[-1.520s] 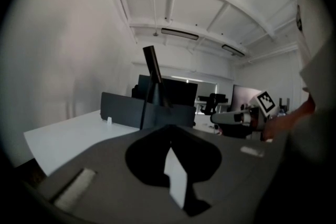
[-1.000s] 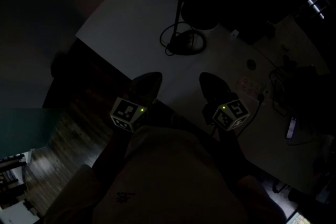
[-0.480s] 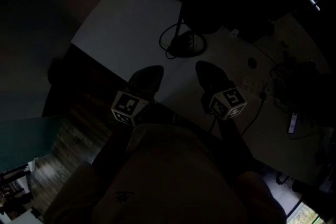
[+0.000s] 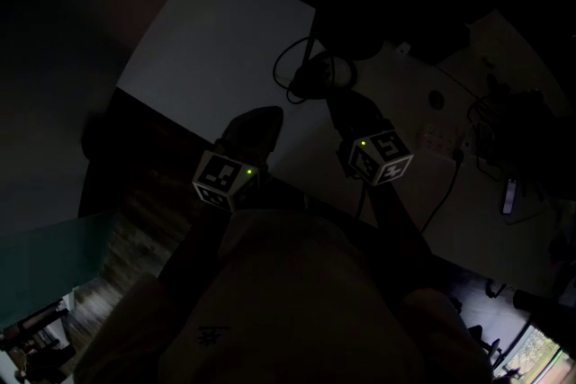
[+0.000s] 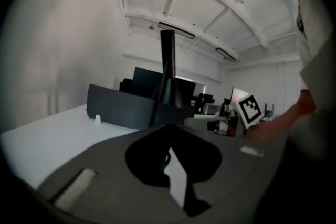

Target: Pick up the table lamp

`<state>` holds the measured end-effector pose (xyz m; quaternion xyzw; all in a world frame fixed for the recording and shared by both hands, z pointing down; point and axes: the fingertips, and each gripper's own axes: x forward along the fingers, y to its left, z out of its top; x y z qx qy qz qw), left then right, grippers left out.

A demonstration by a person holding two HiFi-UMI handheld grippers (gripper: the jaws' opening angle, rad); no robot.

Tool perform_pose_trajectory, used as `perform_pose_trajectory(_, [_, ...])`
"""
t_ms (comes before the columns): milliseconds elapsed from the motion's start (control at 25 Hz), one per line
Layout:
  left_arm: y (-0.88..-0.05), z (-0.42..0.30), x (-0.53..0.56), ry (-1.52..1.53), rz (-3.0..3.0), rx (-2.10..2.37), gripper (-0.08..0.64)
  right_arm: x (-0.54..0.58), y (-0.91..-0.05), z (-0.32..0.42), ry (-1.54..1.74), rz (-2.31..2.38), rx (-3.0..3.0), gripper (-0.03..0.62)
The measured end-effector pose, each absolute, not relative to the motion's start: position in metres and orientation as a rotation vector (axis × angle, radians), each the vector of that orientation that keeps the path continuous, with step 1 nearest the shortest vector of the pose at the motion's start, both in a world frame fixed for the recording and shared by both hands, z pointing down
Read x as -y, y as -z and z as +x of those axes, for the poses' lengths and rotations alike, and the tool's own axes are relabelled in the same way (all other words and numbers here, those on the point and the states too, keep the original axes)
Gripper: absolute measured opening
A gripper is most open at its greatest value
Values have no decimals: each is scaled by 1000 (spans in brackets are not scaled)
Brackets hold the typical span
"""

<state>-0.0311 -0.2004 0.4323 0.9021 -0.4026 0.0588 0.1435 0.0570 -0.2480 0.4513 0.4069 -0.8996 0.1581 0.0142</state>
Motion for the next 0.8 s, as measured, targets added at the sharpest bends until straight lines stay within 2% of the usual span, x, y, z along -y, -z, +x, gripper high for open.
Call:
perform_pose_trajectory(640, [-451, -29, 247, -205, 2620, 1077, -2, 291, -477, 31, -447, 1408, 2704, 6])
perform_pose_trajectory(720, [-453, -29, 250, -209, 2617, 1073, -3, 294, -482, 29, -447, 1398, 2699, 77])
perform_pose_trajectory(800, [-454, -31, 251, -200, 2606, 1073, -2, 297, -484, 26, -445, 1394, 2695, 78])
